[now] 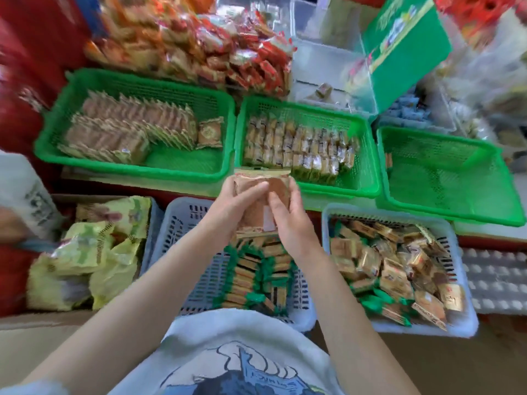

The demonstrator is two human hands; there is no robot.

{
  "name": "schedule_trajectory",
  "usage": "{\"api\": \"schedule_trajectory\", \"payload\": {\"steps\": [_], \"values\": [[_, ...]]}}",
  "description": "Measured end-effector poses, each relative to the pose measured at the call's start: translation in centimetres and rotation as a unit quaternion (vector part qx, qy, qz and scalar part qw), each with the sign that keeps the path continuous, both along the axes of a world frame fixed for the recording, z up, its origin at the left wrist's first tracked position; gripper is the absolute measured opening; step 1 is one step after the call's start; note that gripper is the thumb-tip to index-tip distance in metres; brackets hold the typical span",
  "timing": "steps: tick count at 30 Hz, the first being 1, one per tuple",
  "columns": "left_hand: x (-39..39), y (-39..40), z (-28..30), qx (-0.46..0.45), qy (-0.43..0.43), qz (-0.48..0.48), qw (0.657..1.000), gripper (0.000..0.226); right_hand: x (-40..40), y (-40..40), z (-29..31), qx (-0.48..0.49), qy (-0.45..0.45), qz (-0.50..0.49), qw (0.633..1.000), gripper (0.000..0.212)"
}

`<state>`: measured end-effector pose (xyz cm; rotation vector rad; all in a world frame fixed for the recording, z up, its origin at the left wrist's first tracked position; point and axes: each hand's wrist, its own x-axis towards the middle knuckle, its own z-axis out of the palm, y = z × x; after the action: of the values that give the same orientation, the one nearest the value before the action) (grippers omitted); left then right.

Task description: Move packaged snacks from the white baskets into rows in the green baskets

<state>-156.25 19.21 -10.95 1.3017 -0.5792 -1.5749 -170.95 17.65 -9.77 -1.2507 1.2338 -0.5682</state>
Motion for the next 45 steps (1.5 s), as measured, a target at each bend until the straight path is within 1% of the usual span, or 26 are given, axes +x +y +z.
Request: {"api": "schedule_trajectory", "payload": {"steps": [1,2,3,4,6,8,10,11,12,13,14,15,16,17,19,20,22,24,25,27,31,34,36,41,43,45], "values": [[2.2,0.0,0.1,-0.002,0.01,0.018,1.0,0.069,1.9,-0.5,0.1,0.016,0.006,0.005,1.0,0.057],[4.4,0.1,0.3,-0.002,0.022,0.033,0.999,0.062,3.9,-1.0,0.3,0.04,-0.004,0.012,0.999,0.057],[6.4,0.3,0.2,-0.002,0.031,0.047,0.998,0.054,5.8,-1.5,0.4,0.07,-0.015,0.022,0.997,0.064],[8.5,0.4,0.1,-0.007,0.036,0.055,0.998,0.05,7.7,-1.8,0.5,0.105,-0.028,0.029,0.994,0.065],[11.8,0.3,-0.4,-0.018,0.024,0.055,0.998,0.06,11.6,-2.3,0.6,0.147,-0.041,0.062,0.986,0.047],[14.6,-0.9,-1.4,-0.014,-0.018,0.065,0.998,0.074,14.9,-3.1,0.1,0.141,-0.032,0.074,0.987,0.035],[17.8,-2.6,-2.3,0.019,-0.077,0.097,0.992,0.071,17.9,-4.3,-0.6,0.137,-0.022,0.046,0.989,0.042],[19.6,-3.1,-3.0,0.022,-0.153,0.089,0.984,0.067,19.2,-5.1,-1.0,0.127,-0.008,0.023,0.992,0.05],[21.5,-3.2,-4.1,0.014,-0.266,0.058,0.962,0.066,20.5,-6.2,-1.6,0.116,0.01,-0.005,0.993,0.056],[23.4,-3.2,-5.5,0.003,-0.388,0.03,0.921,0.064,21.7,-7.4,-2.3,0.104,0.031,-0.036,0.993,0.059],[25.2,-3.0,-6.9,0.004,-0.487,0.016,0.873,0.059,22.7,-8.6,-2.9,0.091,0.044,-0.058,0.993,0.059],[26.9,-2.7,-8.3,0.019,-0.553,0.001,0.833,0.054,23.7,-9.9,-3.7,0.078,0.06,-0.065,0.993,0.059],[28.3,-2.7,-9.7,0.04,-0.596,-0.022,0.802,0.051,24.7,-11.2,-4.5,0.067,0.084,-0.063,0.992,0.061],[29.2,-2.5,-10.9,0.064,-0.621,-0.058,0.779,0.049,25.7,-12.3,-5.1,0.059,0.117,-0.047,0.99,0.064],[30.0,-2.2,-12.6,0.077,-0.65,-0.128,0.745,0.048,27.5,-14.1,-6.8,0.046,0.205,0.023,0.977,0.072],[30.1,-2.0,-13.1,0.067,-0.665,-0.142,0.73,0.048,28.3,-14.6,-7.6,0.04,0.259,0.067,0.963,0.07],[30.3,-1.6,-14.0,0.052,-0.678,-0.138,0.72,0.048,29.7,-15.1,-9.4,0.039,0.348,0.133,0.927,0.067],[30.3,-1.5,-14.5,0.042,-0.685,-0.122,0.717,0.05,31.0,-15.4,-10.7,0.049,0.396,0.143,0.906,0.065],[30.2,-1.5,-14.8,0.036,-0.687,-0.115,0.717,0.054,31.7,-15.6,-11.3,0.049,0.404,0.134,0.904,0.066],[30.1,-1.5,-15.2,0.027,-0.687,-0.104,0.719,0.057,33.1,-15.9,-12.1,0.057,0.404,0.115,0.906,0.075],[30.0,-1.4,-15.6,0.012,-0.694,-0.095,0.714,0.053,35.5,-15.5,-12.6,0.065,0.374,0.139,0.915,0.099],[30.1,-1.4,-15.8,0.01,-0.697,-0.087,0.712,0.05,36.2,-15.2,-13.3,0.077,0.384,0.144,0.909,0.107],[30.0,-1.4,-16.0,0.006,-0.702,-0.083,0.707,0.049,36.6,-15.1,-13.8,0.083,0.399,0.151,0.9,0.107],[30.0,-1.4,-15.9,0.006,-0.713,-0.09,0.696,0.051,36.1,-15.2,-13.3,0.083,0.373,0.174,0.907,0.099],[30.0,-1.4,-15.7,0.014,-0.711,-0.1,0.696,0.054,34.5,-15.0,-12.4,0.078,0.365,0.193,0.907,0.094],[29.9,-1.4,-15.2,0.023,-0.704,-0.111,0.701,0.053,32.1,-14.5,-11.1,0.048,0.351,0.19,0.915,0.081]]}}
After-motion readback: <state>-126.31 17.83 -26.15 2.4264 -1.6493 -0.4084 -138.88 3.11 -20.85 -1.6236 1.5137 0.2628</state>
